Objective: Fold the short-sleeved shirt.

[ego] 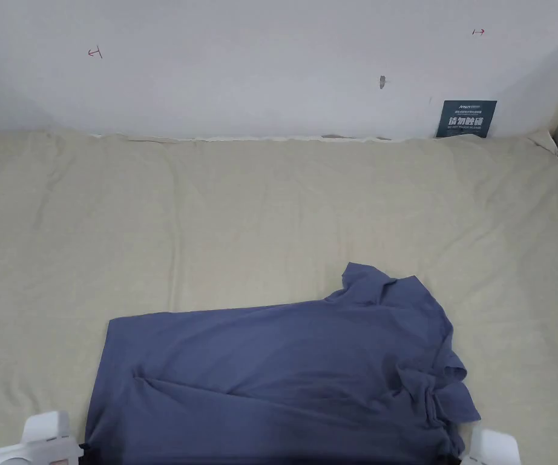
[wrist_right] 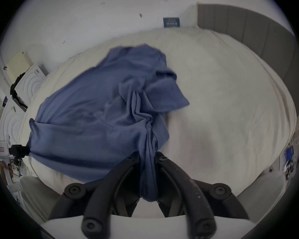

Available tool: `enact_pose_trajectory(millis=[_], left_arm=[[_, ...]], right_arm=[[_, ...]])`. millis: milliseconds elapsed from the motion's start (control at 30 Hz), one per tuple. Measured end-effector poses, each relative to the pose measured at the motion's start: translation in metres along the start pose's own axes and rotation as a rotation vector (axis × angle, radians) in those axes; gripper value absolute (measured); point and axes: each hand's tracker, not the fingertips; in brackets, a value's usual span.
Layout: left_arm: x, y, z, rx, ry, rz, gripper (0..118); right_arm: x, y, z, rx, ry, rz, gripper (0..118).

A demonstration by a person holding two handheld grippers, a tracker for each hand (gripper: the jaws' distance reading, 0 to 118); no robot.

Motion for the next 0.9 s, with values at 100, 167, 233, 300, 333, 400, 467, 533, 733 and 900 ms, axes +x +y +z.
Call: enact_pose_trajectory(millis=[100, 167, 233, 300, 333, 400, 467, 533, 733, 900], left_arm=[[0.007, -0.004, 0.002, 0.023, 0.023, -0.018, 9], [0.013, 0.001, 0.004, 0.012, 0.047, -0.035, 12], [0.022, 0.007, 0.011, 0.002, 0.067, -0.035, 36], [0.029, 0.012, 0.029, 0.06, 0.053, -0.021, 92], [0.034, 0.017, 0.039, 0.126, 0.021, -0.02, 109], [0.048, 0.028, 0.068, 0.26, -0.021, -0.031, 116], [0.065, 0.041, 0.098, 0.372, -0.039, -0.064, 116], [0.082, 0.054, 0.128, 0.52, -0.036, -0.084, 116], [0.12, 0.076, 0.174, 0.814, -0.003, -0.161, 115], [0.136, 0.073, 0.184, 0.972, 0.031, -0.163, 97]], right_arm=[[0.0, -0.005, 0.002, 0.037, -0.002, -0.016, 17], [-0.006, 0.004, 0.006, 0.02, -0.016, -0.008, 18], [-0.011, 0.013, 0.013, 0.026, -0.056, 0.021, 35], [-0.014, 0.026, 0.026, 0.105, -0.075, 0.058, 71], [-0.017, 0.035, 0.038, 0.16, -0.061, 0.068, 86], [-0.027, 0.054, 0.066, 0.274, -0.047, 0.083, 111], [-0.035, 0.073, 0.094, 0.406, -0.022, 0.104, 112], [-0.049, 0.093, 0.123, 0.517, -0.007, 0.131, 112], [-0.075, 0.122, 0.179, 0.785, -0.014, 0.218, 111], [-0.093, 0.127, 0.196, 0.869, -0.038, 0.271, 73]])
